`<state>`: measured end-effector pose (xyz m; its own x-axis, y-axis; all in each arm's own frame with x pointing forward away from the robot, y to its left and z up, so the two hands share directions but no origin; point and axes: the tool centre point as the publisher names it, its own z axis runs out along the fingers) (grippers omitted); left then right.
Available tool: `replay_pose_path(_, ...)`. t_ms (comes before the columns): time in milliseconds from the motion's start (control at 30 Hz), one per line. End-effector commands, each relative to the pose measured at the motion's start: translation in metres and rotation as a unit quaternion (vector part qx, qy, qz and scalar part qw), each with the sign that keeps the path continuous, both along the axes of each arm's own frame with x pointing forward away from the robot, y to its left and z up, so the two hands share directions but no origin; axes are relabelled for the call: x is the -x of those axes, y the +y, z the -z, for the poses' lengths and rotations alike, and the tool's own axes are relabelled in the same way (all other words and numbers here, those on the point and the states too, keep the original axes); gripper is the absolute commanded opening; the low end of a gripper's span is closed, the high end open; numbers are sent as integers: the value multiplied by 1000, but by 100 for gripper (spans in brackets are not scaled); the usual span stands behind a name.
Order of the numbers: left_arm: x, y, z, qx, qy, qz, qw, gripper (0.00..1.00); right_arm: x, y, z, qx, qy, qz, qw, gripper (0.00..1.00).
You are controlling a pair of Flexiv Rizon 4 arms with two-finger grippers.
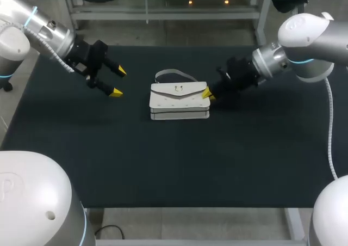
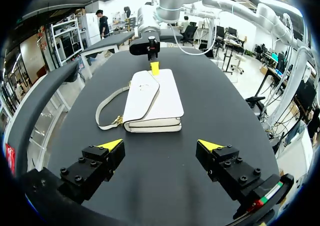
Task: Pick up the bag, open it, inspect its contents, close it, and place it on the opposite side
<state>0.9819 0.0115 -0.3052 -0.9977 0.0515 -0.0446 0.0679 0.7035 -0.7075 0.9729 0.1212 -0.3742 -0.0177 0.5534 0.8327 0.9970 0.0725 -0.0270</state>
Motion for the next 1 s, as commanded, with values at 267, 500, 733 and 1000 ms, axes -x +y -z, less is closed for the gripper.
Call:
replay_pose_path(267,0,0,1,1,-1,-1,1000,100,2,5,1,1,0,10,1000,0)
replay_pose_path(500,0,0,1,1,-1,-1,1000,100,2,1,-2,4,-1,22,1000,100)
replay_pose_path(733,0,0,1,1,-1,-1,1000,100,6,-26,-26,50,-28,38,998,100)
replay_pose_path(1000,0,0,1,1,-1,-1,1000,100,6,-43,-63,141,-107,-9,984,100)
